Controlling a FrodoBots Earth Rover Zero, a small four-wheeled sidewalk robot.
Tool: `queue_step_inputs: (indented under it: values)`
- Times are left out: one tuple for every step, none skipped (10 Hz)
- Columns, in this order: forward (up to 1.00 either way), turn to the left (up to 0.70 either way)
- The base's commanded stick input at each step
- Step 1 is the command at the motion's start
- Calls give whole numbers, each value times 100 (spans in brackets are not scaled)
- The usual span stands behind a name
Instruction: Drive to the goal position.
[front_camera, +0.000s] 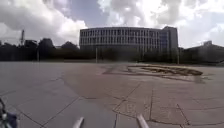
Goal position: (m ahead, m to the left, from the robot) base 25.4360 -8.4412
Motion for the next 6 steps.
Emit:
queue_step_inputs:
  values:
    - [70,0]
    - [70,0]
    - [70,0]
    - [70,0]
    - [70,0]
    - [70,0]
